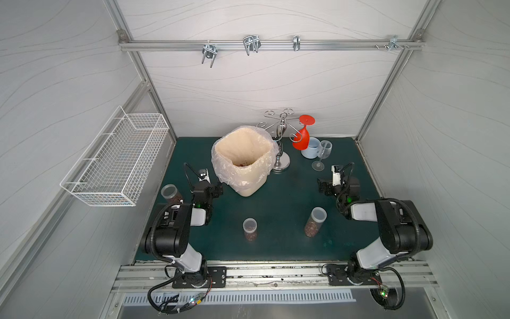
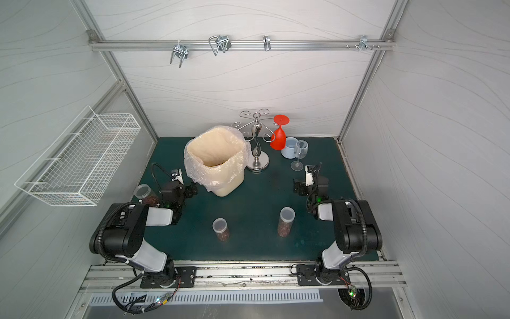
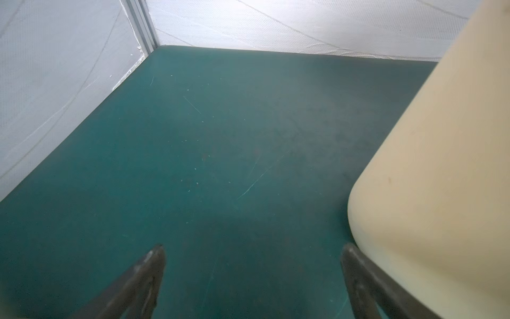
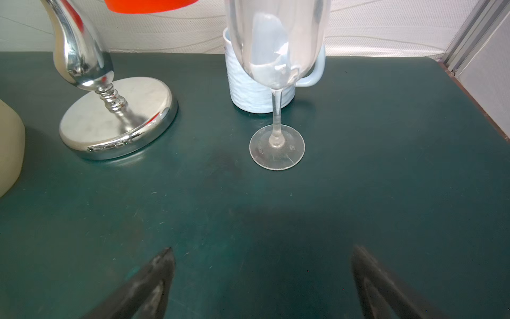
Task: Empty the moldy dried flower tea in the jars
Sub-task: Pick up the jar from the center of the board.
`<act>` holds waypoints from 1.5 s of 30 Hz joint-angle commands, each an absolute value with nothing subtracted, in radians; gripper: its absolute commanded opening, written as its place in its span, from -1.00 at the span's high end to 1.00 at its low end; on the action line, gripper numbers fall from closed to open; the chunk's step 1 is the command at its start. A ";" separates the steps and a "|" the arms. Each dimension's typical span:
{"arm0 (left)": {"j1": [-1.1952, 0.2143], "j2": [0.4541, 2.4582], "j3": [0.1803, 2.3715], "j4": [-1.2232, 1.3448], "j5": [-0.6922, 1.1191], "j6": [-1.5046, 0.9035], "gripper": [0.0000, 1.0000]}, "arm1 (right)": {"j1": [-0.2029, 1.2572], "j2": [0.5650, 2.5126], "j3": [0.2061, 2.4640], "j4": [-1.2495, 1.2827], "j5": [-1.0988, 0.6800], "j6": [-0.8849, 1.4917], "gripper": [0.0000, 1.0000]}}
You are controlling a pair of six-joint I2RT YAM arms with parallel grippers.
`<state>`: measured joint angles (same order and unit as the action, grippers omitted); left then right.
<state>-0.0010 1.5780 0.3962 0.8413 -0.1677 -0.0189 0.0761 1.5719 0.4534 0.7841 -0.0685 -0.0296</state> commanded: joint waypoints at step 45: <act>0.007 1.254 0.428 0.538 -0.271 -0.162 -0.98 | 0.064 1.215 0.542 0.422 0.012 0.104 -0.98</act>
